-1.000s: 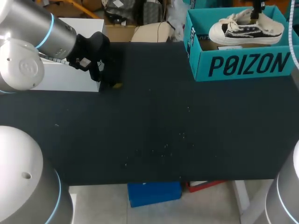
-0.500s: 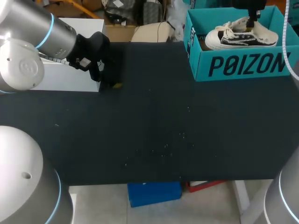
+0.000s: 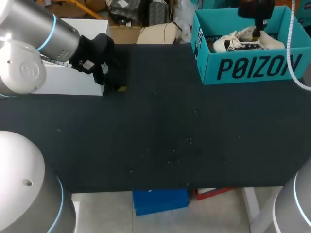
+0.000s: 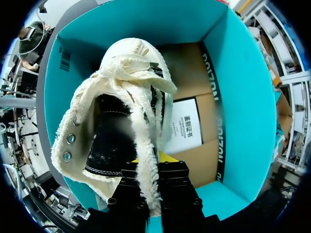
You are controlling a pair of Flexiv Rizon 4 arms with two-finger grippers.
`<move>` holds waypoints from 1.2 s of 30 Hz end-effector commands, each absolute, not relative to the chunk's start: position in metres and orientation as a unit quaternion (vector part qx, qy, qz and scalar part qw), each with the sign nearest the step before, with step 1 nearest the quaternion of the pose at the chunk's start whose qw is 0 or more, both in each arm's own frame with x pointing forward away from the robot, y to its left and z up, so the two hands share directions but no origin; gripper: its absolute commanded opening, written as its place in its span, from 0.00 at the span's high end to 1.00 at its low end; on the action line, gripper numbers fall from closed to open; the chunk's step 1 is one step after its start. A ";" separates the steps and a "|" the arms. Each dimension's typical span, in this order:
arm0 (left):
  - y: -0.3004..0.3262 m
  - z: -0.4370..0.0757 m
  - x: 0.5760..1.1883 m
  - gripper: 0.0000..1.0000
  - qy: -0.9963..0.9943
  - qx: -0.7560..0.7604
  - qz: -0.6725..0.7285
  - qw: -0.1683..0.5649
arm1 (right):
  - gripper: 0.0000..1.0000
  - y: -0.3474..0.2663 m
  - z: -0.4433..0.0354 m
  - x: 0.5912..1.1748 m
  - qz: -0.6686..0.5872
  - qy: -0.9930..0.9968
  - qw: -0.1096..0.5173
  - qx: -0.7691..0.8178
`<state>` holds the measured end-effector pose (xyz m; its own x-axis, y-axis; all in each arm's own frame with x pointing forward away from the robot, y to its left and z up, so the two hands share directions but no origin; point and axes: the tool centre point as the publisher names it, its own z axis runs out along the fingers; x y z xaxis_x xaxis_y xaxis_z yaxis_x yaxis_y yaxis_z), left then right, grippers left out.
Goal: Take the shoe out of the shoebox, open the shoe tongue, remove and reinsert the insole, then place the shoe into the shoebox
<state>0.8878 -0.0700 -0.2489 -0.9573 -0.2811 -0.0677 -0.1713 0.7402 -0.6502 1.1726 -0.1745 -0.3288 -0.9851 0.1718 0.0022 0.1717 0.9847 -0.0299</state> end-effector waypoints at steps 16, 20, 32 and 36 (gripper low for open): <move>-0.070 -0.249 0.887 0.00 0.929 -0.123 -0.338 0.082 | 0.65 -0.175 -0.371 1.177 0.037 -0.994 0.058 -0.090; -0.070 -0.249 0.887 0.00 0.929 -0.123 -0.338 0.082 | 0.00 -0.181 -0.360 1.180 0.034 -0.993 0.021 -0.108; -0.070 -0.249 0.887 0.00 0.929 -0.123 -0.338 0.082 | 0.00 -0.177 -0.299 1.170 0.033 -0.991 -0.051 -0.117; -0.070 -0.249 0.887 0.00 0.929 -0.123 -0.338 0.082 | 0.00 -0.165 -0.271 1.160 0.047 -0.988 -0.069 -0.128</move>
<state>0.8877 -0.0700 -0.2489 -0.9573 -0.2810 -0.0678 -0.1712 0.7402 -0.6502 1.1910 -0.1771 -0.3076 -0.9678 0.2480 -0.0444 0.2503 0.9665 -0.0572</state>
